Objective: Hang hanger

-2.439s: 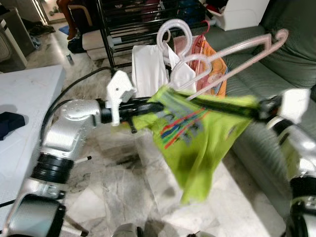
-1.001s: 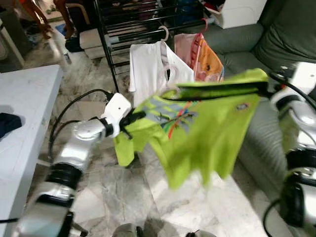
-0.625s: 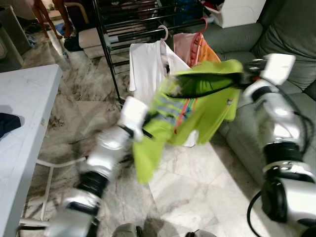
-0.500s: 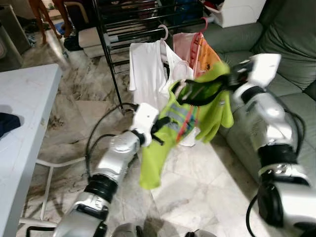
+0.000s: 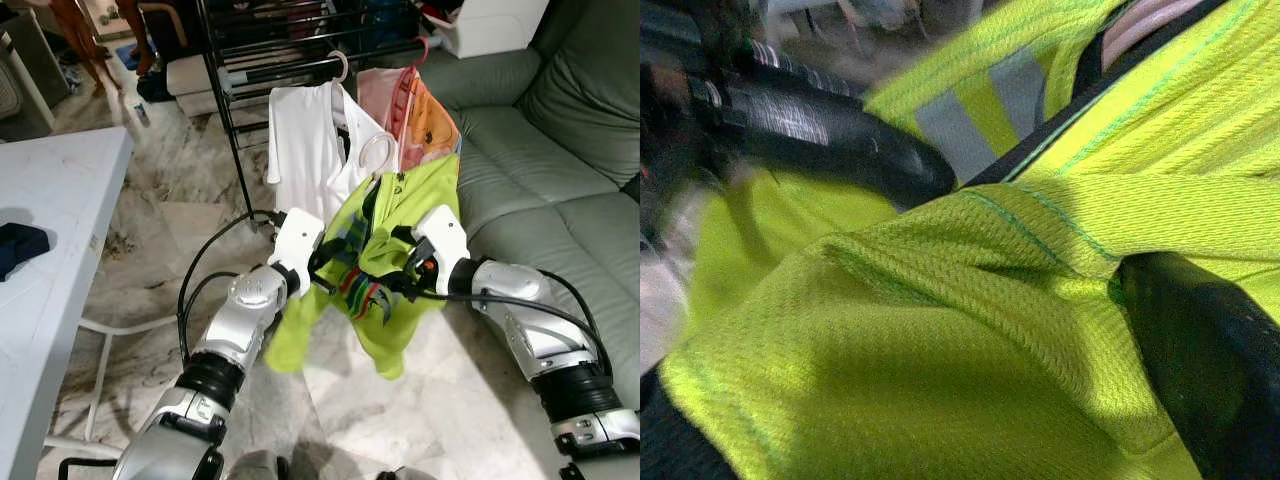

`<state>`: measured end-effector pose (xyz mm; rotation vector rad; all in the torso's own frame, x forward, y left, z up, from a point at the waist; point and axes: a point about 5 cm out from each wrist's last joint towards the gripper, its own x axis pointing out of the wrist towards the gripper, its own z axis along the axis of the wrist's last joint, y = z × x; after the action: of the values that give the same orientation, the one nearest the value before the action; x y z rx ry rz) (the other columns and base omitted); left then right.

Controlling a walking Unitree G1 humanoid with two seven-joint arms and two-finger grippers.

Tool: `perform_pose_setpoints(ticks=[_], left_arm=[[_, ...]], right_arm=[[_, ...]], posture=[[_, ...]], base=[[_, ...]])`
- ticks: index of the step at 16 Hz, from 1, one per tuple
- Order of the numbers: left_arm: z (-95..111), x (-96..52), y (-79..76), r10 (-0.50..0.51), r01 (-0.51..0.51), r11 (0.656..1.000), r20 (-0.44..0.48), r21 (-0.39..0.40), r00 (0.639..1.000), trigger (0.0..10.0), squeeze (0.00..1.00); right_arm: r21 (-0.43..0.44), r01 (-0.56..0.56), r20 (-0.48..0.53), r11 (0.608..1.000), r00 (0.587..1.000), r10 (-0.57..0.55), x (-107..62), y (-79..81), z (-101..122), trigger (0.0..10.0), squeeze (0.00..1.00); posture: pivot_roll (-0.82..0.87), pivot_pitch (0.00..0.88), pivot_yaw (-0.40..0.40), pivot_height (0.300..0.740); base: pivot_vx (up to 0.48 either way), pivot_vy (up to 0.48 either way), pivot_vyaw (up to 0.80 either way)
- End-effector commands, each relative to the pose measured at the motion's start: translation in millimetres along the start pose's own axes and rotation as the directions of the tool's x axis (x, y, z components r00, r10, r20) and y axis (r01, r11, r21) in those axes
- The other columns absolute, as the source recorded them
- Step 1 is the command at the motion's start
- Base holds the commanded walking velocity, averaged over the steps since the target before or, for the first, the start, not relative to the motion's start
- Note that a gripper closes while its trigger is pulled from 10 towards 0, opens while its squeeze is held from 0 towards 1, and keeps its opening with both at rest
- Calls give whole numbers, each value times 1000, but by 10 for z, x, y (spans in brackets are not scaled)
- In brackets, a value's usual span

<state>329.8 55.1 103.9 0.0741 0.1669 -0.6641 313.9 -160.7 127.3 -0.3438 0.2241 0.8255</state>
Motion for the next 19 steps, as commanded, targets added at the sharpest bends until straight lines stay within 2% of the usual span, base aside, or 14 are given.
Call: perform_pose_setpoints(ticks=[1, 2, 3, 4, 5, 7, 8, 9, 10, 11, 14, 15, 17, 19], left_arm=[[318, 25, 112, 41, -42, 999, 115, 6, 993, 0, 0], [332, 22, 142, 49, -50, 999, 116, 5, 992, 0, 0], [353, 16, 192, 65, -66, 998, 117, 4, 991, 0, 0], [367, 11, 227, 73, -74, 997, 119, 6, 990, 0, 0], [385, -1, 280, 81, -84, 996, 119, 17, 990, 0, 0], [394, -13, 334, 90, -94, 995, 117, 25, 989, 0, 0], [407, -34, 411, 91, -97, 994, 117, 51, 989, 0, 0], [417, -48, 440, 78, -86, 995, 122, 60, 989, 0, 0], [419, -62, 467, 68, -77, 994, 123, 73, 990, 0, 0], [413, -70, 491, 68, -77, 994, 119, 75, 991, 0, 0], [420, -39, 389, -24, 13, 997, 131, 80, 991, 0, 0], [419, -33, 347, -51, 38, 995, 135, 92, 989, 0, 0], [390, -31, 305, -74, 60, 992, 130, 108, 989, 0, 0], [346, -42, 380, -20, 7, 994, 120, 113, 993, 0, 0]], right_arm=[[-52, -15, -90, 999, 996, 11, 27, 64, -155, 10000, 0], [-101, 72, -109, 992, 991, -83, -7, -33, -186, 10000, 0], [-88, 136, -73, 987, 987, -142, -80, -99, -157, 10000, 1000], [-91, 89, -41, 992, 995, -93, -131, -52, -120, 10000, 1000], [-185, 13, -109, 983, 993, -34, -217, -2, -173, 10000, 1000], [-263, -93, -190, 960, 981, 43, -319, 59, -261, 10000, 1000], [-290, -193, -242, 937, 962, 123, -468, 110, -308, 10000, 1000], [-265, -212, -224, 941, 962, 154, -526, 127, -267, 10000, 1000], [-276, -195, -192, 941, 971, 144, -553, 116, -211, 10000, 1000], [-324, -113, -166, 939, 984, 62, -537, 36, -174, 10000, 1000], [-433, -36, -160, 901, 986, -38, -493, -50, -170, 10000, 1000], [-437, 12, -129, 899, 989, -76, -479, -97, -130, 10000, 1000], [-395, -2, -96, 919, 995, -39, -486, -86, -74, 10000, 1000], [-363, 98, -52, 927, 991, -125, -519, -229, -47, 10000, 1000]], posture=[[-45, 0, 43, 740], [-45, 0, 43, 740], [-45, 0, 43, 740], [-45, 0, 43, 740], [-43, 0, 41, 740], [-48, 0, 45, 740], [-50, 0, 46, 740], [-50, 0, 46, 740], [-54, 0, 48, 740], [-54, 0, 48, 740], [-58, 0, 48, 740], [-59, 0, 48, 740], [-58, 0, 47, 740], [-63, 0, 46, 740]], base=[[0, 0, 0], [0, 0, 0], [0, 0, 0], [0, 0, 0], [0, 0, 0], [0, 0, 0], [0, 0, 0], [0, 0, 0], [0, 0, 0], [0, 0, 0], [0, 0, 0], [0, 0, 0], [0, 0, 0], [0, 0, 0]])
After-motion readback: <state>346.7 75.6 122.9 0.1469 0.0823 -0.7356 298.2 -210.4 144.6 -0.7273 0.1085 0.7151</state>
